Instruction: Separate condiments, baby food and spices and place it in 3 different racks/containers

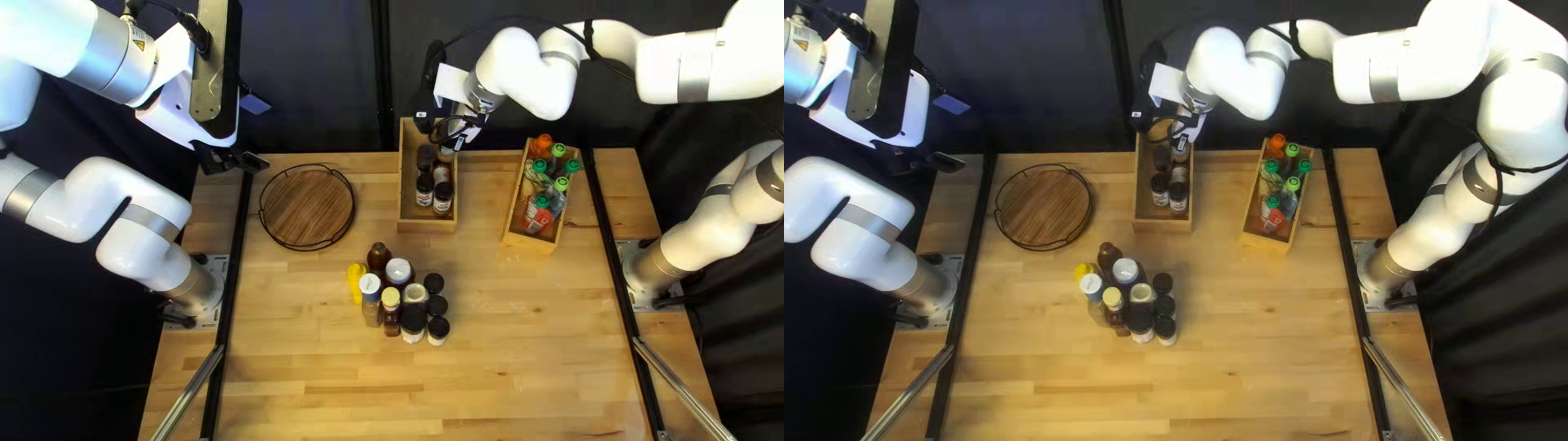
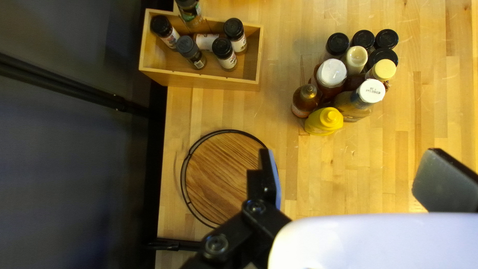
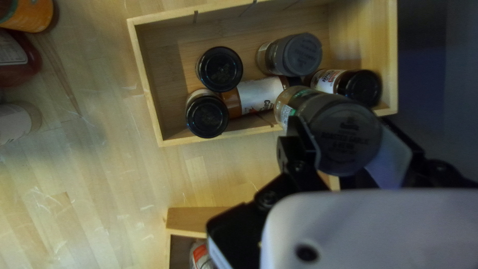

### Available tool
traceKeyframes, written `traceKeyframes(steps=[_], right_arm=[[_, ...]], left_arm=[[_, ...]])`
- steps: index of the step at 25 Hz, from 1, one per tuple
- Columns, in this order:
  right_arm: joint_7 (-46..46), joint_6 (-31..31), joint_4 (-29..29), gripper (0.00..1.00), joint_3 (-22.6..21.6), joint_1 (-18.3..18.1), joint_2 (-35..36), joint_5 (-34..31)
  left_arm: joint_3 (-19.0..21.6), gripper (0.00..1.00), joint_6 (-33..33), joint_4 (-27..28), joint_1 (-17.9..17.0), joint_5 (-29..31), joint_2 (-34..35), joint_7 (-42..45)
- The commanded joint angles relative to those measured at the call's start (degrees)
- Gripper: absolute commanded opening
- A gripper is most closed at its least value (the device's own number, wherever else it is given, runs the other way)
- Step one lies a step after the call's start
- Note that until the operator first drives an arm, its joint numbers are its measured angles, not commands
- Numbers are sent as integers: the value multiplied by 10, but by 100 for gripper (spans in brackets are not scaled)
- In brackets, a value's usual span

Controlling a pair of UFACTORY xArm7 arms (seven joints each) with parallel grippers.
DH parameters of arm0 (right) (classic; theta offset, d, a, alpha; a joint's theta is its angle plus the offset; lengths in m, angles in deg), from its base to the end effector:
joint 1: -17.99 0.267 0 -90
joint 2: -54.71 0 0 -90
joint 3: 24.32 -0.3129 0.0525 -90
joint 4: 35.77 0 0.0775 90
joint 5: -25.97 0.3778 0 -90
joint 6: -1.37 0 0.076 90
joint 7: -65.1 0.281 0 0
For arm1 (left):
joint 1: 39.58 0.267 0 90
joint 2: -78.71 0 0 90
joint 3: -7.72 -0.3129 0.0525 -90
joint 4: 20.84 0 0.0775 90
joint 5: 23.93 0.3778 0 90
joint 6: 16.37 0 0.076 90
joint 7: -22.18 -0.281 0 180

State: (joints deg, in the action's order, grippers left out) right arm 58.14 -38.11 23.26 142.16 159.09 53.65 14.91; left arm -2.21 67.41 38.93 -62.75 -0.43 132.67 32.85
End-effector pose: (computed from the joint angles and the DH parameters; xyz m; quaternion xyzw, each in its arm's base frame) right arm 0.5161 -0.2701 0.2039 0.9800 -0.0949 0.1344 0.1122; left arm 0.3211 0.0505 0.5119 -0.9596 0.0078 -0.2721 0.0711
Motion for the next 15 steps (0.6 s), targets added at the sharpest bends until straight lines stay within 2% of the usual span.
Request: traceKeyframes(steps=[1,13,14,15], right_arm=[[1,25,-17,0,3,-2,-4,-4],[7,50,-19,0,2,-2,-38,-4],[5,45,-16,4,1,-2,-40,0],[1,41,-13,28,0,-2,-41,5]], left_arm=[[0,100,0,0,0,0,0,0],[0,100,0,0,0,0,0,0],[0,100,0,0,0,0,0,0],[0,100,0,0,0,0,0,0]])
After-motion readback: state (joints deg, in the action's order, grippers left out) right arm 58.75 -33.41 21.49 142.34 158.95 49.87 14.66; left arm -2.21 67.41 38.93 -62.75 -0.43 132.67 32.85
